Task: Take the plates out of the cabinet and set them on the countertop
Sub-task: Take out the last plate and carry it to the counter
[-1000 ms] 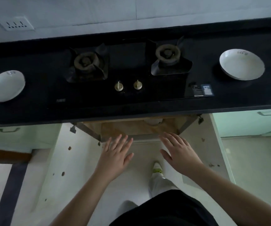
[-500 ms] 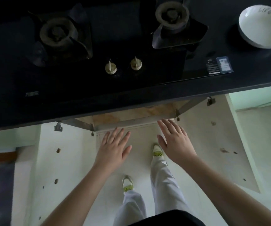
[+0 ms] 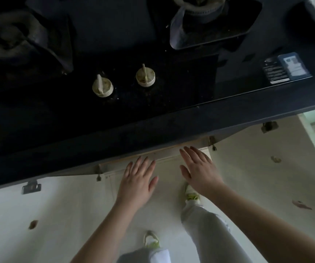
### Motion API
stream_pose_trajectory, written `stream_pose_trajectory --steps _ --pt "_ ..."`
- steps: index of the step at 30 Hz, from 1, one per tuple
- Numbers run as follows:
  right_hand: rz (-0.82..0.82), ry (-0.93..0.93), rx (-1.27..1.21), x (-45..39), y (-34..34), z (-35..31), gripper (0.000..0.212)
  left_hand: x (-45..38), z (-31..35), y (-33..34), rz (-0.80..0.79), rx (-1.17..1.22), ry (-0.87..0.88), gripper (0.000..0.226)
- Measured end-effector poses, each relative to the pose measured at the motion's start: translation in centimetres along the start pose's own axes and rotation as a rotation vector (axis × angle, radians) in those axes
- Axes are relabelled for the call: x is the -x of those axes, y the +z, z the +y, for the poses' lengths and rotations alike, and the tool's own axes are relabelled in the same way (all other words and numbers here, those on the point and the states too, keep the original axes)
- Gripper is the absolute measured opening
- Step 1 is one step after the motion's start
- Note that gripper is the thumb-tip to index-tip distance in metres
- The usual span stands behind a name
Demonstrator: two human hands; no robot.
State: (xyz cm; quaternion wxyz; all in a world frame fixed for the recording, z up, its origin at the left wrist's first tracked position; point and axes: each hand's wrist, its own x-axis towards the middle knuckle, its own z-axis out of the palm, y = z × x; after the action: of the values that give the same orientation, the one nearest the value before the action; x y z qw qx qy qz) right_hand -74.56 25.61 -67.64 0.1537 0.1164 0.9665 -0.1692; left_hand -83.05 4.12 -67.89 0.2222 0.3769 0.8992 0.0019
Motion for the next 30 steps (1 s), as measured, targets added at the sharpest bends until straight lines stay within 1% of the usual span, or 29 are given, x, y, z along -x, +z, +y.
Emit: stream_pose_trajectory --steps 4,9,12,16,18,22,24,26,29,30 --pt "0.075 -0.026 0.031 -3.9 3.7 2.8 0.057 -5.0 -0.5 4.1 0.045 -0.018 0.008 0.070" --pt "0.256 -0.060 0.078 -7.7 8.7 6.4 0.049 -10.9 -1.5 9.7 0.104 -0.049 0.026 0.062" --pt "0.309 -0.101 0.079 -9.7 11.5 7.9 0.045 -13.7 -2.1 12.4 0.214 -0.032 0.073 0.057" --pt "0.267 -0.113 0.069 -12.9 14.5 9.9 0.049 -17.5 -2.6 15.6 0.349 -0.041 0.099 0.053" --pt "0.269 -0.115 0.078 -14.6 16.1 11.1 0.050 -19.7 -2.9 17.6 0.367 -0.069 0.118 0.050" --pt "0.273 -0.107 0.107 -17.6 19.6 13.0 0.051 -23.5 -4.8 21.1 0.389 -0.116 0.152 0.053" --pt "0.243 -0.089 0.150 -19.2 21.6 14.3 0.053 -25.7 -5.9 22.6 0.401 -0.149 0.159 0.054" --pt "0.225 -0.064 0.193 -20.9 23.7 15.6 0.054 -27.8 -6.7 23.9 0.364 -0.171 0.140 0.056" --pt "0.143 -0.044 0.204 -22.8 26.6 17.1 0.055 -30.7 -7.3 26.4 0.213 -0.141 0.151 0.063" --pt "0.114 -0.042 0.212 -23.2 27.5 17.4 0.055 -31.5 -7.6 27.2 0.190 -0.135 0.153 0.063"
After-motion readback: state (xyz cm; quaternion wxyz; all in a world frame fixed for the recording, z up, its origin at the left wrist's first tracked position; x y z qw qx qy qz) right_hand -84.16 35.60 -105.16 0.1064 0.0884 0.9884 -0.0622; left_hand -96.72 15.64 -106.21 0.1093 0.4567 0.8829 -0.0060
